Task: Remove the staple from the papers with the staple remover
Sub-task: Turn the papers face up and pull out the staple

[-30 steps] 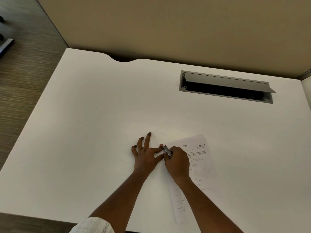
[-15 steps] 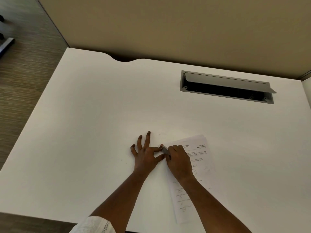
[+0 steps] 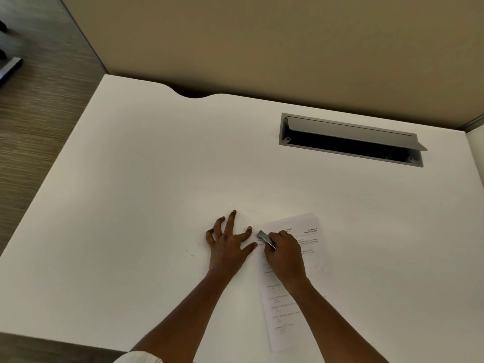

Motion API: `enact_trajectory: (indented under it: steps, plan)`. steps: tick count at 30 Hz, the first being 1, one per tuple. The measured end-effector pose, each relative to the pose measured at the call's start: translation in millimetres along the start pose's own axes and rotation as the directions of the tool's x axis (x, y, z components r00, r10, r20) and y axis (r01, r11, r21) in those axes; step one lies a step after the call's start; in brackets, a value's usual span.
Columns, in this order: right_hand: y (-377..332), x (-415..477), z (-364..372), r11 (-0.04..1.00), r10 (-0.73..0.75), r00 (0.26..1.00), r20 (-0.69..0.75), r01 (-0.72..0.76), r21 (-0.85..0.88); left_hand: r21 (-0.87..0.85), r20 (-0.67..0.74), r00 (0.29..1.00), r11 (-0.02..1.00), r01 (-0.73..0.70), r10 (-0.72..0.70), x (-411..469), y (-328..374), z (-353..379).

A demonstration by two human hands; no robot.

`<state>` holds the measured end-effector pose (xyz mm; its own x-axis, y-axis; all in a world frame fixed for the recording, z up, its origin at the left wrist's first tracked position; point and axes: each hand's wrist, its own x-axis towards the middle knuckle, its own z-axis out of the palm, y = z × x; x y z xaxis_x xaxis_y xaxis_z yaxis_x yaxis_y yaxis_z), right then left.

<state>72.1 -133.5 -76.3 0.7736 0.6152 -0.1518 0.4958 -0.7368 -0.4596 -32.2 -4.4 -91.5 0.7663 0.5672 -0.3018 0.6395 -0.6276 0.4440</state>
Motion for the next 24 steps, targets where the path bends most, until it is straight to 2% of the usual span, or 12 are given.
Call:
enact_trajectory:
  steps: [3,5,12,17,24]
  plan:
    - [-1,-1,-1,1.0,0.006,1.0,0.023,-0.006,0.003,-0.056,-0.072,0.997,0.998,0.023,-0.027,-5,4,0]
    - [-1,-1,-5,1.0,0.008,1.0,0.006,-0.008,0.016,-0.136,-0.121,0.987,0.986,0.092,-0.108,-8,7,-1]
    - [15,3,-28,0.988,0.079,0.991,-0.105,-0.064,0.141,-0.444,-0.059,0.932,0.846,0.296,-0.357,-27,27,2]
    - [50,2,-49,0.98,0.171,0.97,-0.173,-0.15,0.13,-0.468,-0.007,0.901,0.798,0.38,-0.434,-31,47,14]
    - [113,10,-80,0.947,0.318,0.91,-0.265,-0.315,0.053,-0.421,-0.033,0.882,0.807,0.414,-0.47,-29,57,23]
